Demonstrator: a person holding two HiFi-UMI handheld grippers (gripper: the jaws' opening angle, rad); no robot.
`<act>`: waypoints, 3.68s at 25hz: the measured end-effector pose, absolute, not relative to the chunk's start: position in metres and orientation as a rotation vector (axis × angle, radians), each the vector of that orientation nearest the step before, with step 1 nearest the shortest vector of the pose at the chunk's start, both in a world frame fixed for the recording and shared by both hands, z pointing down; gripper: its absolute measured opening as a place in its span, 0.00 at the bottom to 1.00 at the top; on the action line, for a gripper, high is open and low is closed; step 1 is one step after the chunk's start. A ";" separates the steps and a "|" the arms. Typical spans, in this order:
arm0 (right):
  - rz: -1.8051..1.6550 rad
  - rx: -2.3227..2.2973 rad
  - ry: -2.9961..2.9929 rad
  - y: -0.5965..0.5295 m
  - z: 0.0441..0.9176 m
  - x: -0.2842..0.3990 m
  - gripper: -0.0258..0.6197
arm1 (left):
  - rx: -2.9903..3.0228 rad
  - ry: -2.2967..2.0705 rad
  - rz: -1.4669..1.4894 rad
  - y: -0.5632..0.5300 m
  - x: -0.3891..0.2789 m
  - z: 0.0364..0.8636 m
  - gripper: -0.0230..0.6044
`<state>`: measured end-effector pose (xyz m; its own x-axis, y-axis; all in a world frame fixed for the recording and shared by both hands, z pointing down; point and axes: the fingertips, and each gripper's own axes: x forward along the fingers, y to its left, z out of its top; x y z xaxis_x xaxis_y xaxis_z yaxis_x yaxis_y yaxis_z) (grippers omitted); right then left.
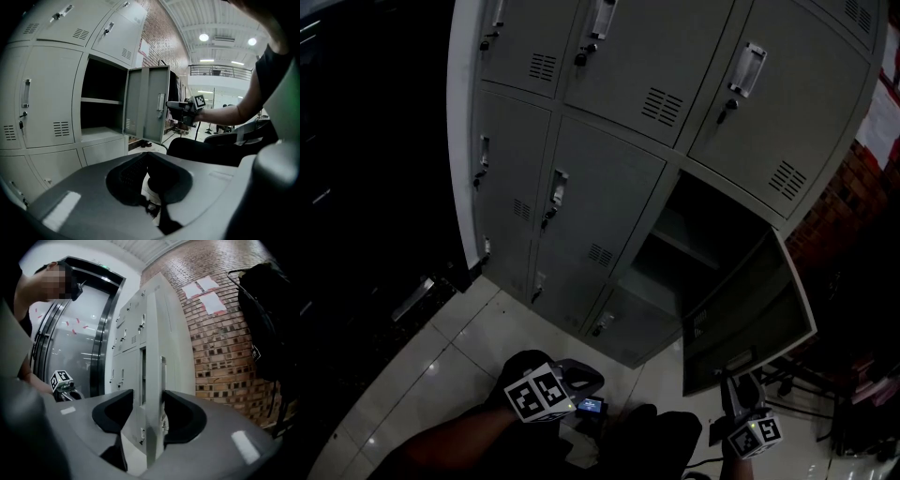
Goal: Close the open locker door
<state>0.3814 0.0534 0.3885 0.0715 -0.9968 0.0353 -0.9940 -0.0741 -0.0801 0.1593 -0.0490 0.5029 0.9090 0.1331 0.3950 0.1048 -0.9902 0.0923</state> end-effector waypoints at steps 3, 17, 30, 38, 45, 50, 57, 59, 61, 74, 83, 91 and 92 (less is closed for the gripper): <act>-0.107 -2.266 2.126 0.044 0.389 0.372 0.24 | 3.001 0.190 0.619 -0.049 0.159 0.501 0.06; 0.099 -2.206 2.352 -0.057 0.394 0.288 0.22 | 2.996 0.188 0.611 -0.049 0.160 0.501 0.06; 0.057 -2.303 2.284 -0.159 0.399 0.285 0.18 | 2.995 0.202 0.613 -0.047 0.160 0.499 0.06; 0.019 -2.322 2.290 -0.216 0.401 0.294 0.17 | 2.993 0.203 0.613 -0.046 0.161 0.499 0.06; -0.063 -2.342 2.267 -0.256 0.409 0.311 0.14 | 2.991 0.203 0.616 -0.046 0.161 0.499 0.06; -0.083 -2.368 2.246 -0.282 0.409 0.326 0.12 | 2.985 0.207 0.600 -0.047 0.160 0.497 0.06; -0.130 -2.378 2.168 -0.307 0.407 0.346 0.14 | 2.988 0.212 0.601 -0.046 0.160 0.501 0.06; -0.133 -2.367 2.169 -0.311 0.408 0.347 0.16 | 2.985 0.210 0.595 -0.047 0.158 0.497 0.06; -0.105 -2.379 2.161 -0.311 0.407 0.349 0.11 | 2.983 0.209 0.591 -0.048 0.157 0.495 0.06; -0.009 -2.367 2.191 -0.256 0.395 0.348 0.16 | 2.981 0.206 0.575 -0.050 0.156 0.496 0.06; -0.027 -2.250 2.351 -0.167 0.401 0.315 0.11 | 2.982 0.205 0.575 -0.050 0.156 0.497 0.06; 0.040 -2.168 2.512 -0.098 0.416 0.271 0.09 | 2.989 0.206 0.578 -0.049 0.157 0.498 0.06; 0.041 -2.159 2.523 -0.091 0.418 0.267 0.09 | 2.989 0.205 0.578 -0.049 0.157 0.498 0.06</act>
<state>0.2675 -0.0906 0.4178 -0.1454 -0.9821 0.1193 -0.9777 0.1612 0.1348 0.1569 -0.0490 0.4979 0.9194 0.1488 0.3640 0.1144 -0.9868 0.1143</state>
